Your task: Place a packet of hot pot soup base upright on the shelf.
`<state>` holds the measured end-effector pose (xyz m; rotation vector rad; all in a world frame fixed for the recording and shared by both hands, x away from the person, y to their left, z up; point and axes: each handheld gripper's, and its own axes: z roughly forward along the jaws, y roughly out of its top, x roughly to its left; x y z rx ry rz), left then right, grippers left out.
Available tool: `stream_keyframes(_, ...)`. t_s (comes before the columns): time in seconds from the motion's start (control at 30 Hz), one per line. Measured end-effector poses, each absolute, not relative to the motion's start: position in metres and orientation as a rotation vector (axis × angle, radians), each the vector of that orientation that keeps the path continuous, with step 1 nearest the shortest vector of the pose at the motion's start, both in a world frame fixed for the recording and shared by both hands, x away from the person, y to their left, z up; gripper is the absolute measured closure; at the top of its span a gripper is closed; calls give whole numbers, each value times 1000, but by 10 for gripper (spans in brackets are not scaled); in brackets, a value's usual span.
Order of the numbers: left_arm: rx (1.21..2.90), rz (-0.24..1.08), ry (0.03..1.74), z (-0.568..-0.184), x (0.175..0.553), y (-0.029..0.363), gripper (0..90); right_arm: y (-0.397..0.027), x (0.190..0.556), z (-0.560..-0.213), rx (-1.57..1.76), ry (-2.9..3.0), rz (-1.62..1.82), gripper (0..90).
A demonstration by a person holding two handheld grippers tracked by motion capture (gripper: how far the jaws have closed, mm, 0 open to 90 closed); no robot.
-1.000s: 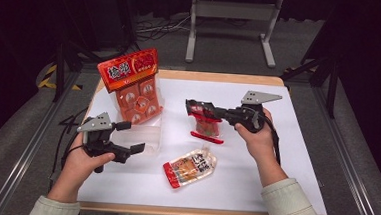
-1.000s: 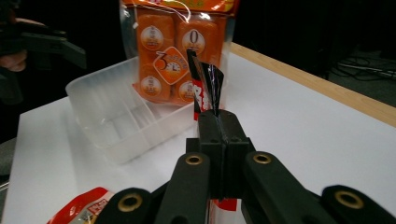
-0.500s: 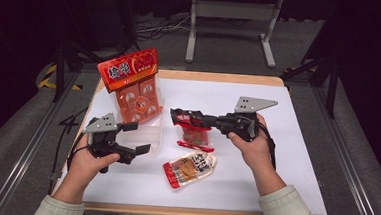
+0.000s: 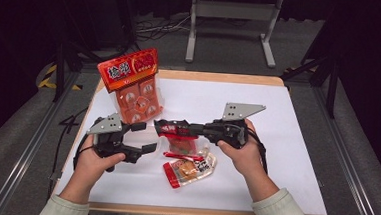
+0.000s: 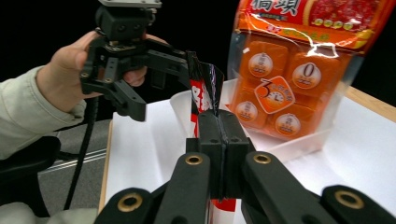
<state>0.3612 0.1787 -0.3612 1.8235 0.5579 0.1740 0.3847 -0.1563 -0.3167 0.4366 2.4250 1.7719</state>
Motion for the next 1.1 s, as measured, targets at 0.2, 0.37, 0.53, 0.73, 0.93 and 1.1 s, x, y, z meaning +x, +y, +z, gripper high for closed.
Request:
stream_keyframes(0.2, 1828, 172, 520, -359, 364, 170, 247, -148, 382, -317, 408, 2435, 1779, 900)
stream_keyframes(0.37, 1821, 167, 529, -358, 365, 168, 312, -143, 381, -317, 393, 2432, 1780, 900)
stream_keyframes(0.53, 1803, 160, 540, -355, 364, 167, 382, -139, 379, -318, 392, 2419, 1762, 900)
stream_keyframes(0.73, 1823, 203, 569, -355, 365, 165, 481, -135, 376, -319, 400, 2391, 1744, 900)
stream_keyframes(0.93, 1812, 191, 562, -355, 366, 163, 608, -131, 375, -322, 407, 2381, 1744, 900)
stream_keyframes(1.1, 1803, 190, 568, -353, 367, 165, 723, -131, 373, -322, 407, 2357, 1743, 900)
